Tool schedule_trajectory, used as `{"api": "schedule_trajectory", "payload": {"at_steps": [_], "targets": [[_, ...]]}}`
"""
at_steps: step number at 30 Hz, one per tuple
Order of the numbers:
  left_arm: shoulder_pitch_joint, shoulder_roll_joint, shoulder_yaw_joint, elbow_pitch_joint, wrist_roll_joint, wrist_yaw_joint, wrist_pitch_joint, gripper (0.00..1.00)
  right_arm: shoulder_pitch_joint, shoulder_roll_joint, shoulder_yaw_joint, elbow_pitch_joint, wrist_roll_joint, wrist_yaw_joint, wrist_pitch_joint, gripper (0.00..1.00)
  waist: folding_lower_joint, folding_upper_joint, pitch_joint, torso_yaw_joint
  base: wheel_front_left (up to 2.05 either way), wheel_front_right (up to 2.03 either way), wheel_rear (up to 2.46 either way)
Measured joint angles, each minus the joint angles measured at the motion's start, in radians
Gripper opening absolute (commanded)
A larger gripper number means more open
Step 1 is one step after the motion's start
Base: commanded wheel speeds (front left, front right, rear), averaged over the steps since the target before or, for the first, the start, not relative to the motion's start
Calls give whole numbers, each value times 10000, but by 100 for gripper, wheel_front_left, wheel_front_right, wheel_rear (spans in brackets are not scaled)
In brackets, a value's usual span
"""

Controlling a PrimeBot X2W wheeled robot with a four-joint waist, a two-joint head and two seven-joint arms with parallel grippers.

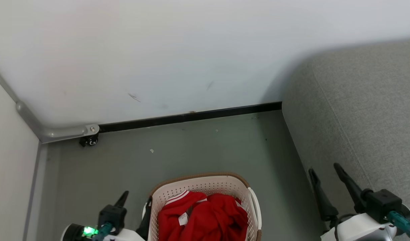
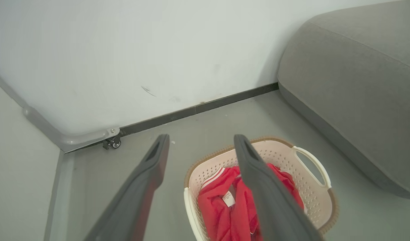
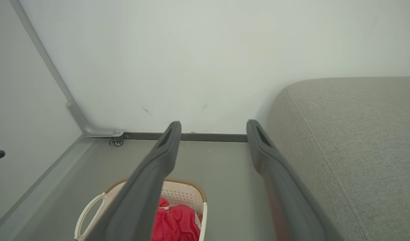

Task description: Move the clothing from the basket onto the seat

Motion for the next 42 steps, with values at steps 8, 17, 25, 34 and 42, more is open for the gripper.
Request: {"api": "schedule_trajectory", "payload": {"at_steps": [8,17,25,34,42], "targets": [[-508,-343,-945,965,422,-426,393,100,-1,10,-435,-546,-6,0,98,100,0,0,518,-144,0,0,0],[-1002,-531,-1507,2176,782,-510,821,100,-42,19,-617,-1137,-12,0,176,100,0,0,1261,-359,0,0,0],[-1785,-608,-1766,2811,1035,-556,982,100,-377,21,-589,-1544,107,0,207,100,0,0,2056,-599,0,0,0],[-2694,-648,-2023,3350,1323,-627,984,100,-1111,19,-347,-1841,384,0,205,100,0,0,3108,-927,0,0,0],[-3283,-708,-2092,3862,1411,-623,982,100,-1838,17,-161,-1885,633,0,155,100,0,0,4116,-1275,0,0,0]]}}
